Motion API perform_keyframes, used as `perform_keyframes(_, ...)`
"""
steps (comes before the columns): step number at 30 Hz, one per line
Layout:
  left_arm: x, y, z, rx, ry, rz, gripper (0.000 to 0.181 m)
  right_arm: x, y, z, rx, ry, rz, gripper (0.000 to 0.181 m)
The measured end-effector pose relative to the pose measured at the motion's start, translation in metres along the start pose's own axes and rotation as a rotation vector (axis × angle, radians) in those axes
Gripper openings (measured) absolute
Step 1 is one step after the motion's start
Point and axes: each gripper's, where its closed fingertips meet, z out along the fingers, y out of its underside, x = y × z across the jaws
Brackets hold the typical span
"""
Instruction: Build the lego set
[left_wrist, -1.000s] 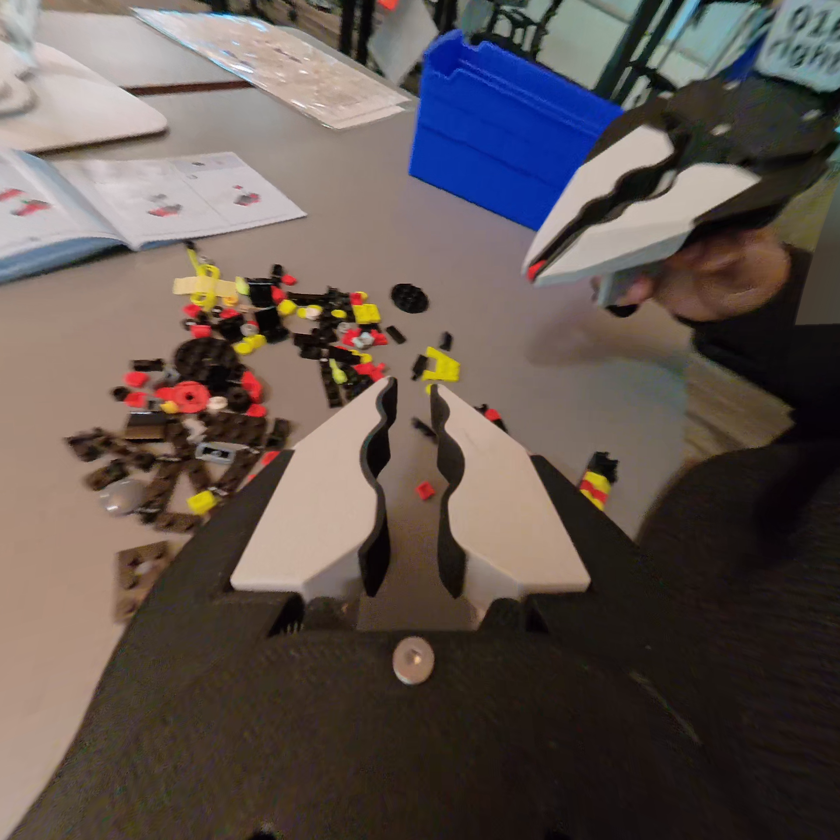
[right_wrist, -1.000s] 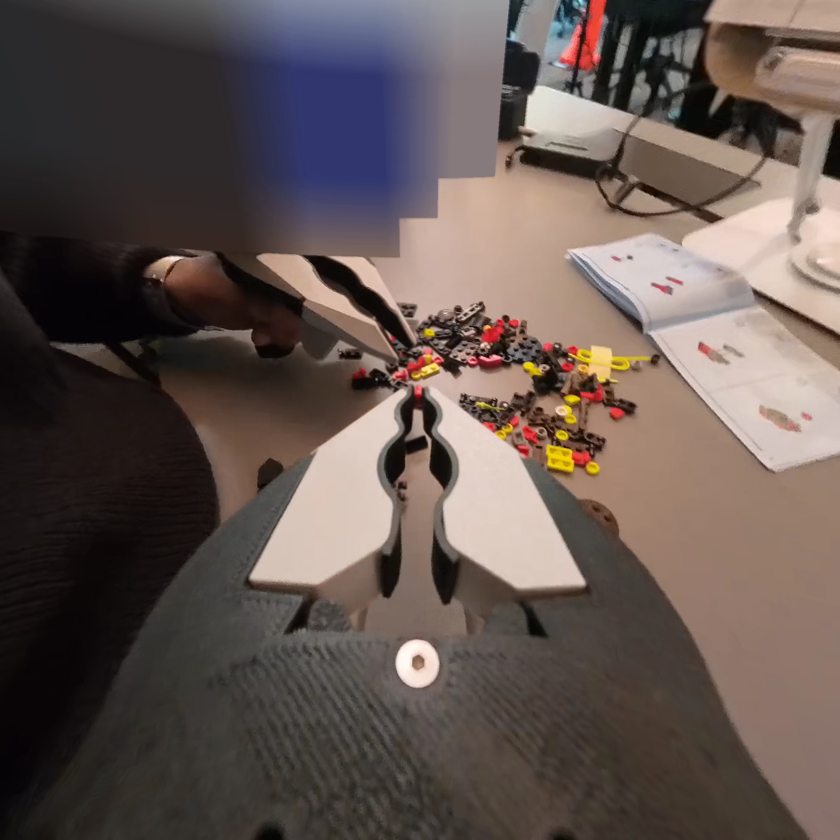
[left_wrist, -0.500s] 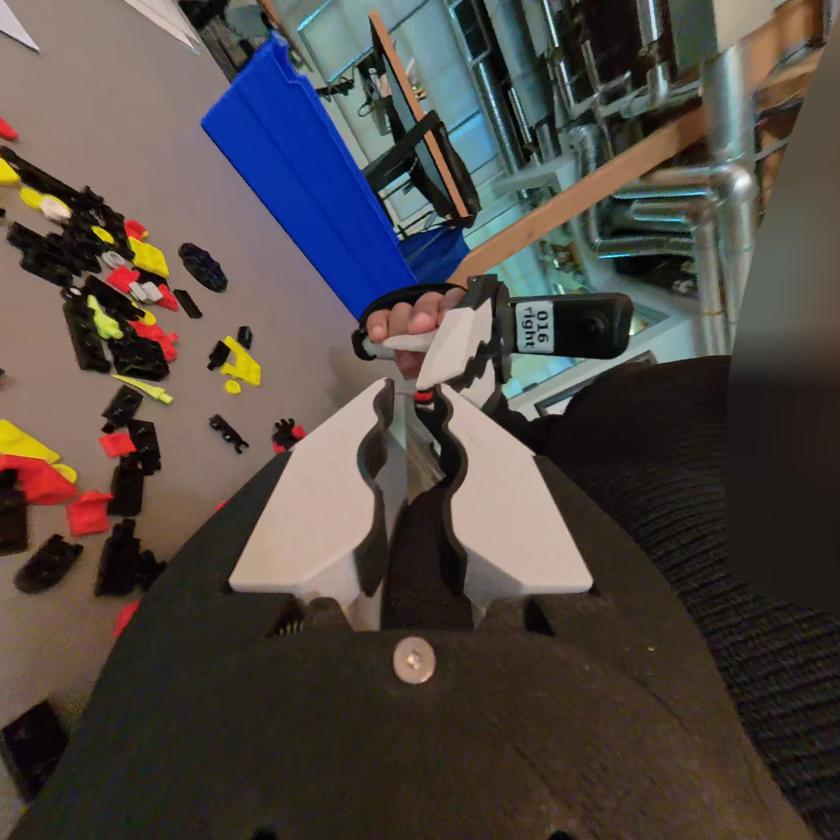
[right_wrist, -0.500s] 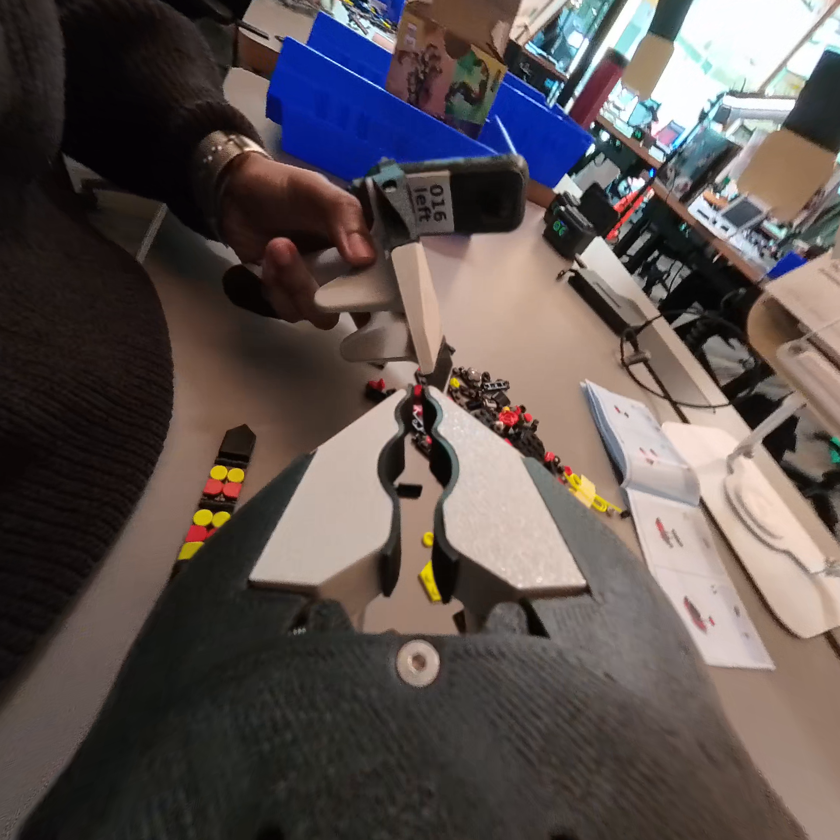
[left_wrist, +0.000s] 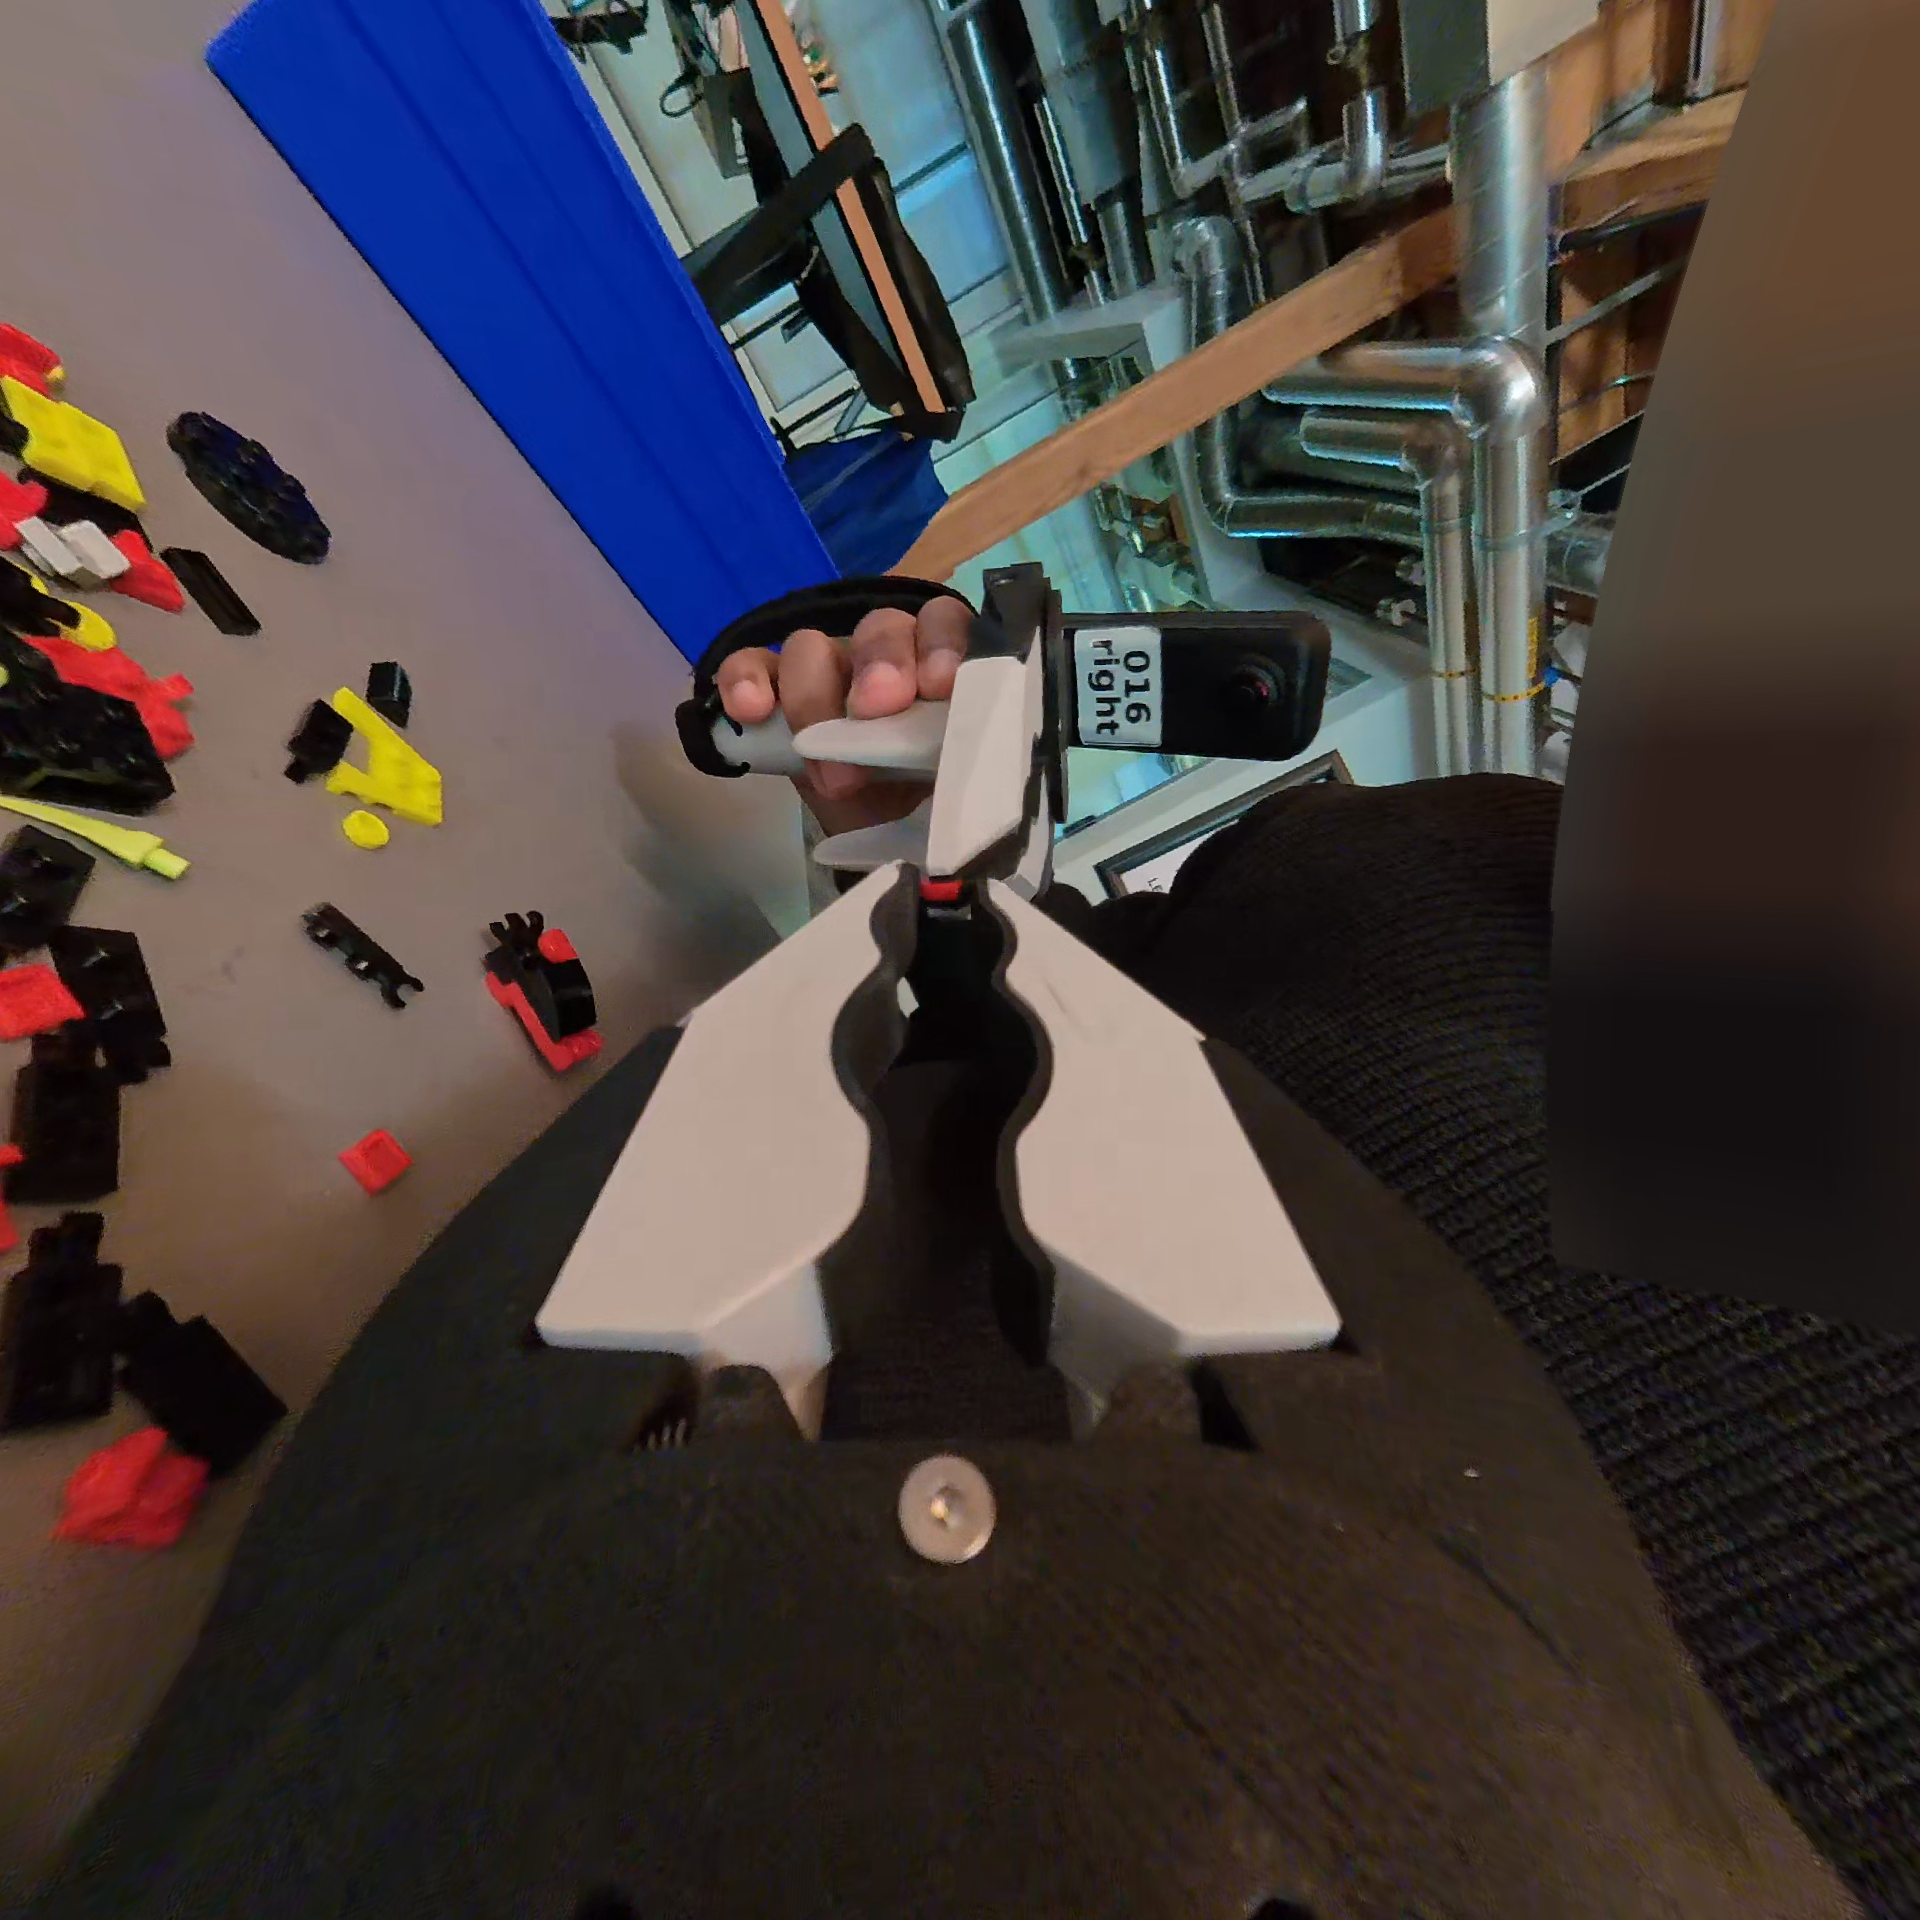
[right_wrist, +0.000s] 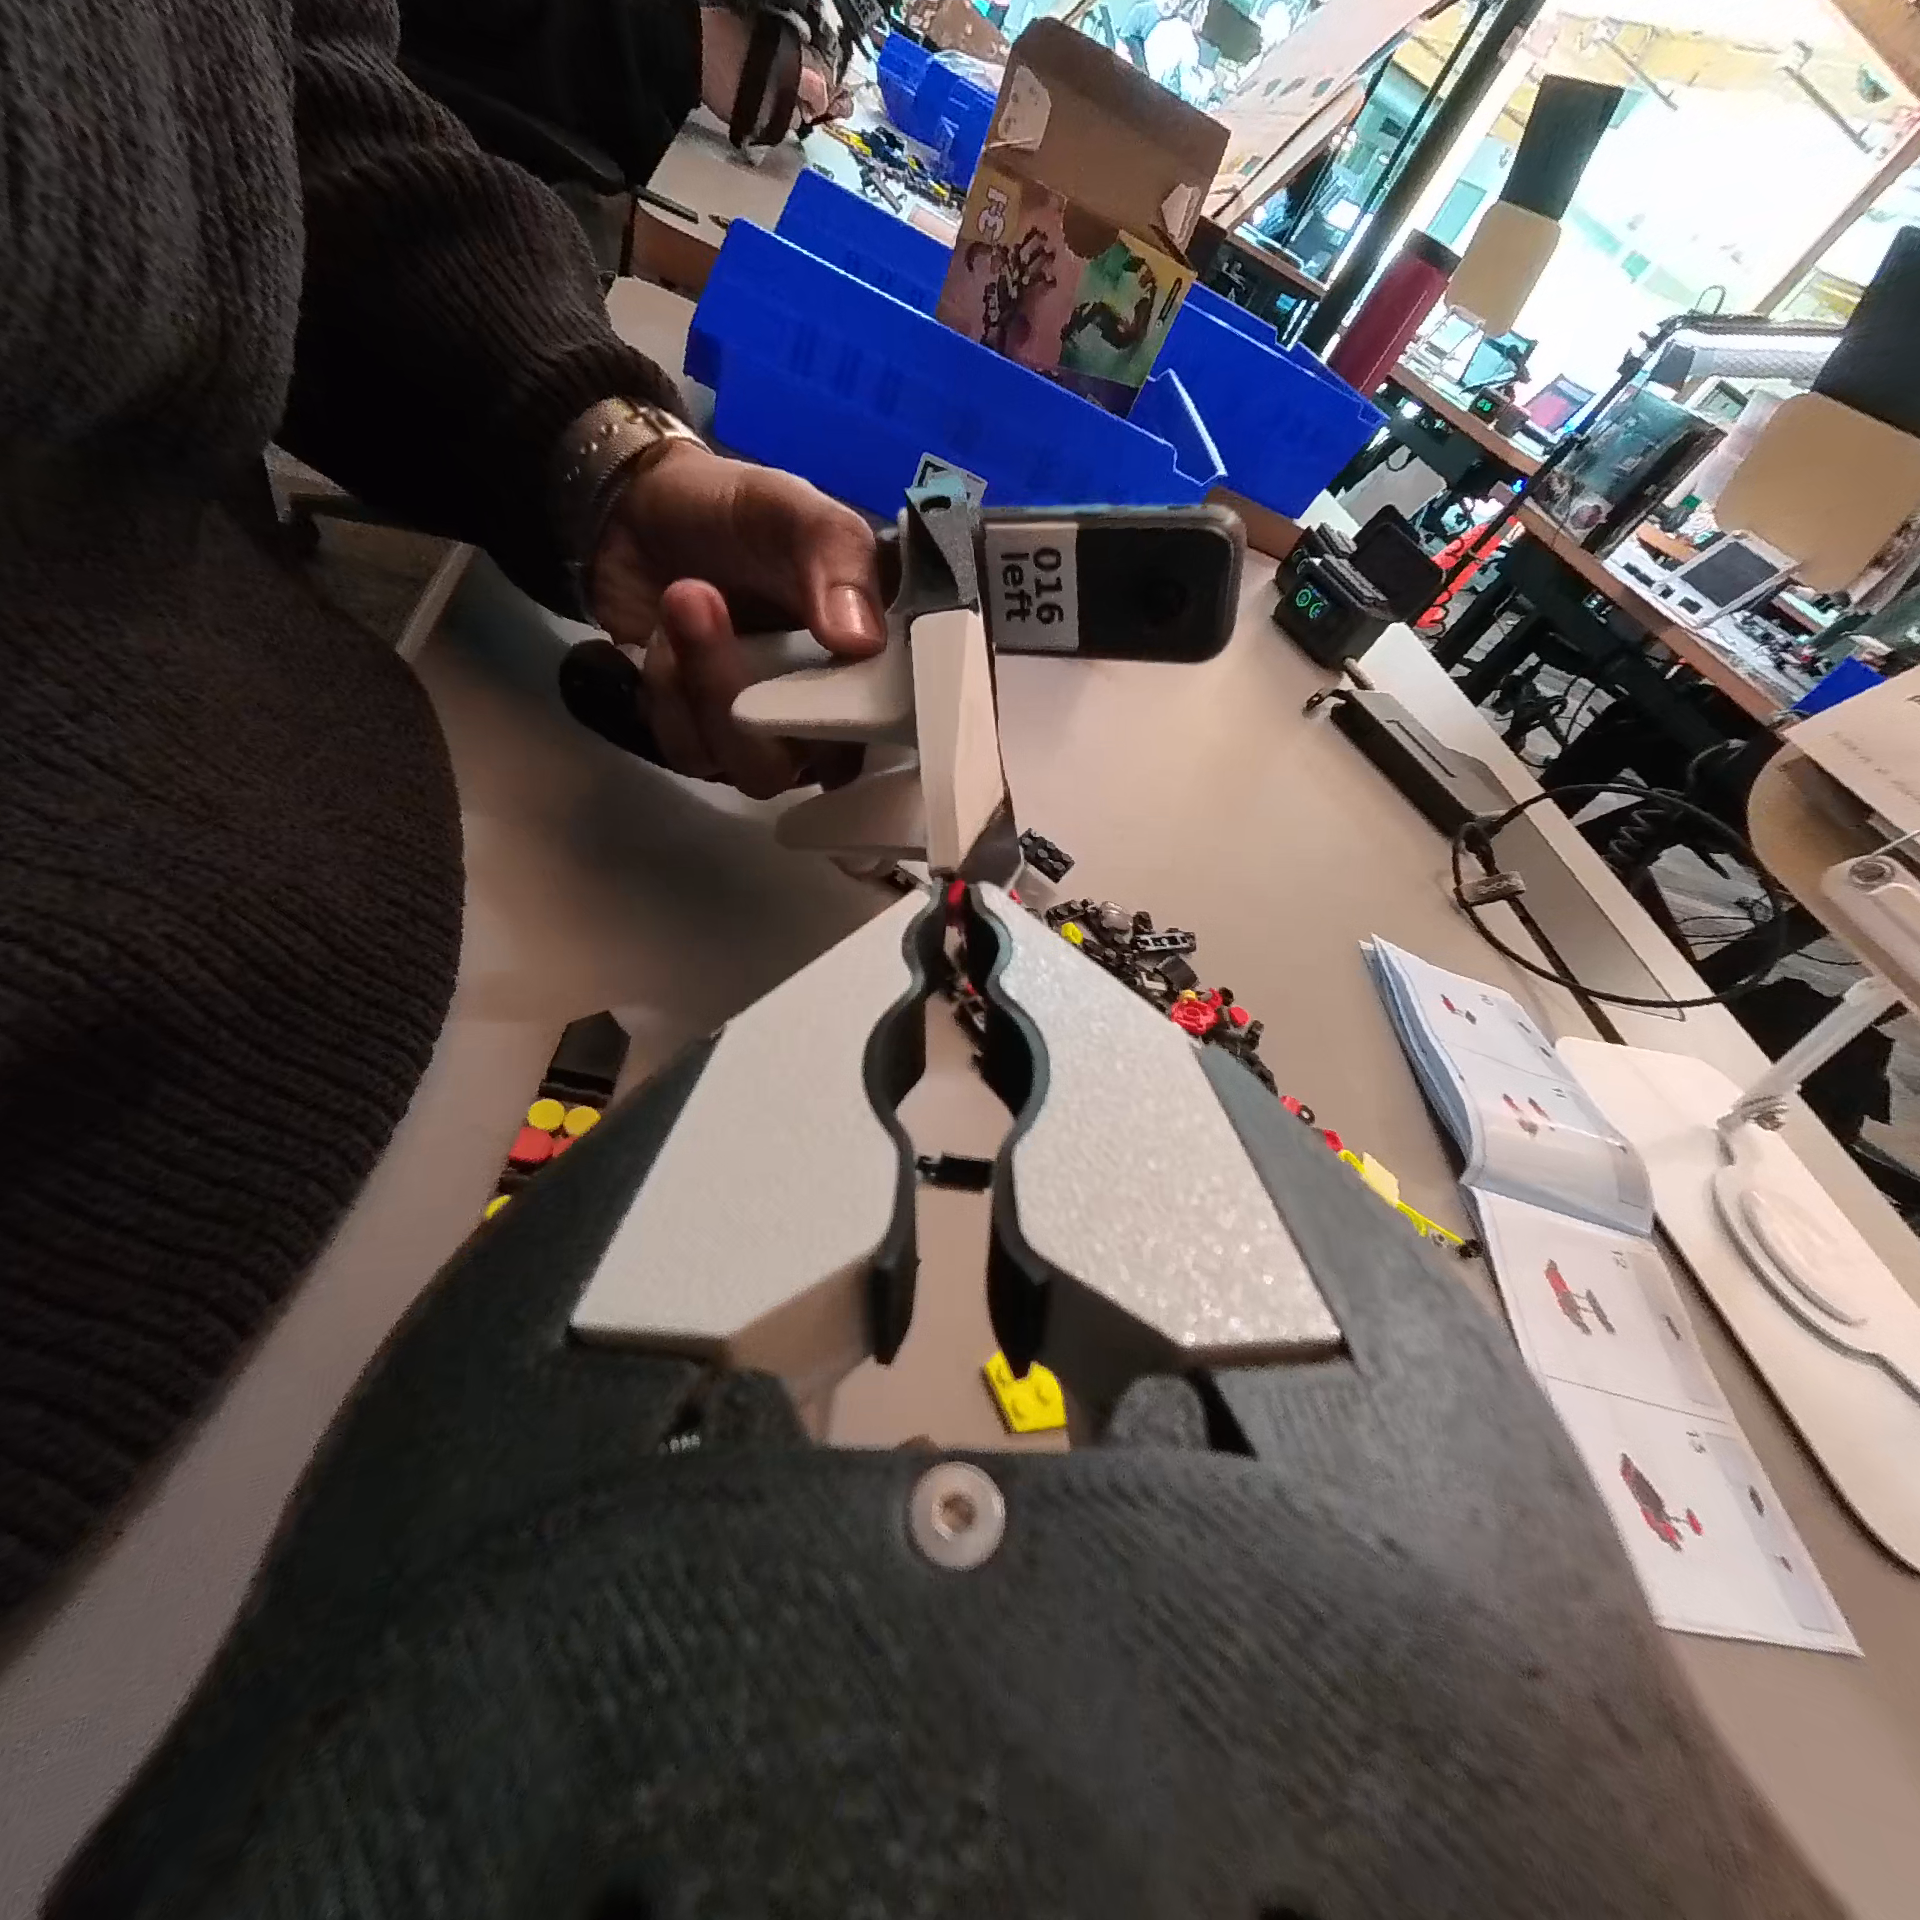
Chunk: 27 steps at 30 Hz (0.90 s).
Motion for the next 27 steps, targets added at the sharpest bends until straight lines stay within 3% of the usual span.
perform_keyframes(13, -0.004, 0.003, -0.001, -0.023, -0.015, -0.001, 0.005, -0.003, 0.005, 0.0, -0.013, -0.023, 0.02, 0.003)
perform_keyframes(16, -0.005, 0.0, -0.003, -0.011, -0.021, 0.01, 0.004, 0.0, 0.009, -0.003, -0.032, -0.014, 0.026, 0.017)
perform_keyframes(20, -0.009, -0.004, -0.008, -0.006, -0.059, 0.041, 0.004, 0.005, 0.013, -0.007, -0.038, 0.003, 0.049, 0.017)
perform_keyframes(23, -0.02, 0.003, -0.011, -0.08, -0.158, 0.141, 0.004, 0.014, 0.021, -0.01, -0.063, 0.036, 0.095, 0.017)
perform_keyframes(27, -0.057, 0.035, -0.021, -0.35, -0.41, 0.332, 0.004, 0.024, 0.035, -0.013, -0.114, 0.079, 0.154, 0.016)
